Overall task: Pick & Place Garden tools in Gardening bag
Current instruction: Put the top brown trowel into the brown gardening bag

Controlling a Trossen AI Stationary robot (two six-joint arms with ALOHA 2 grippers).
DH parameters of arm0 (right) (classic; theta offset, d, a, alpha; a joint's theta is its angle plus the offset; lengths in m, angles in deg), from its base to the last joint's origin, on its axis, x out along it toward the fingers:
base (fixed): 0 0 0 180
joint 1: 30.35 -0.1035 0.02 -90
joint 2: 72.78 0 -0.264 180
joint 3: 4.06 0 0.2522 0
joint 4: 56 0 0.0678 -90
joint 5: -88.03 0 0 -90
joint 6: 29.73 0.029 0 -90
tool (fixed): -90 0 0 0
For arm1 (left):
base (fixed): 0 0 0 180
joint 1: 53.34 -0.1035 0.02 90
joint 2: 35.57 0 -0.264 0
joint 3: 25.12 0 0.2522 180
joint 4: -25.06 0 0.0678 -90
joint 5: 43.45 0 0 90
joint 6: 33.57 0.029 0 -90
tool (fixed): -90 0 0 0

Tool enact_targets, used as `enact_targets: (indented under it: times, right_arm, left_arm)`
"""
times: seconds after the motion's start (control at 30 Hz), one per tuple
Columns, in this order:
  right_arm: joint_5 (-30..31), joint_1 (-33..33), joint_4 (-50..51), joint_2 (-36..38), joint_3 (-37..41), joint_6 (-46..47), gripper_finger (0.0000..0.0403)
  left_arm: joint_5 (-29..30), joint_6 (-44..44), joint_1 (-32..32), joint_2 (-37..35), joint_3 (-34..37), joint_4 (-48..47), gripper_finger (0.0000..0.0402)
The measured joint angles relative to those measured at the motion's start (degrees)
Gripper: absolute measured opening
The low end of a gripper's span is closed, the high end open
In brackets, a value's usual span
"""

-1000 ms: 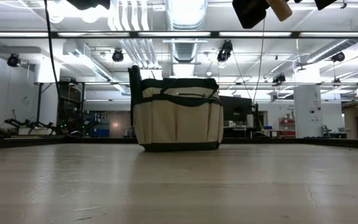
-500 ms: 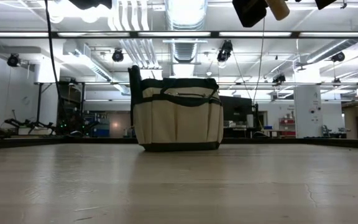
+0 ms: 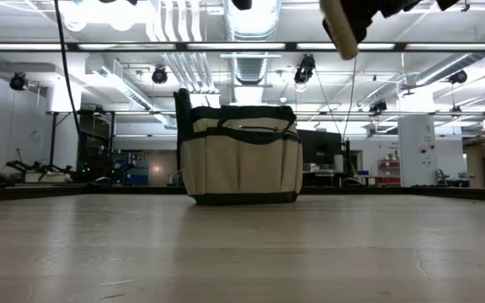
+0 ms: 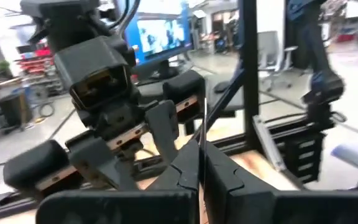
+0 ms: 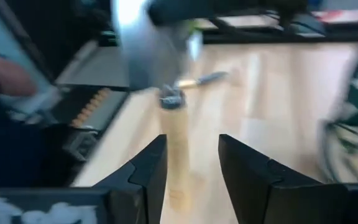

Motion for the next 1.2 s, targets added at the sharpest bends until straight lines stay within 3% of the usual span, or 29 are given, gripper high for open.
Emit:
enact_targets:
  times: [0.13, 0.27, 0.4, 0.5, 0.77, 1.2]
  right_arm:
    - [12.13, 0.50, 6.42, 1.96, -0.38, 0.13, 0.0145]
    - [21.12, 0.44, 9.58, 3.46, 0.09, -0.10, 0.0144]
    - [24.25, 0.48, 9.60, 3.63, 0.45, -0.26, 0.0138]
    - [24.18, 0.42, 9.52, 3.51, 0.51, -0.70, 0.0132]
    - [24.15, 0.41, 9.49, 2.77, 0.60, -0.74, 0.0120]
    - [24.12, 0.44, 9.40, 2.42, 0.69, -0.90, 0.0101]
  left_arm:
    - [6.20, 1.68, 0.00, -1.17, 0.00, -5.38, 0.0005]
    - [18.65, 2.60, -0.03, -2.10, 0.02, -10.58, 0.0007]
    - [32.47, 2.92, -0.15, -2.24, 0.02, -14.02, 0.0006]
    - [37.61, 2.93, -0.27, -2.24, 0.02, -14.62, 0.0005]
    - [40.64, 3.71, -0.70, -1.32, 0.02, -14.72, 0.0005]
    - [40.77, -1.62, -0.88, -1.31, 0.01, -15.48, 0.0006]
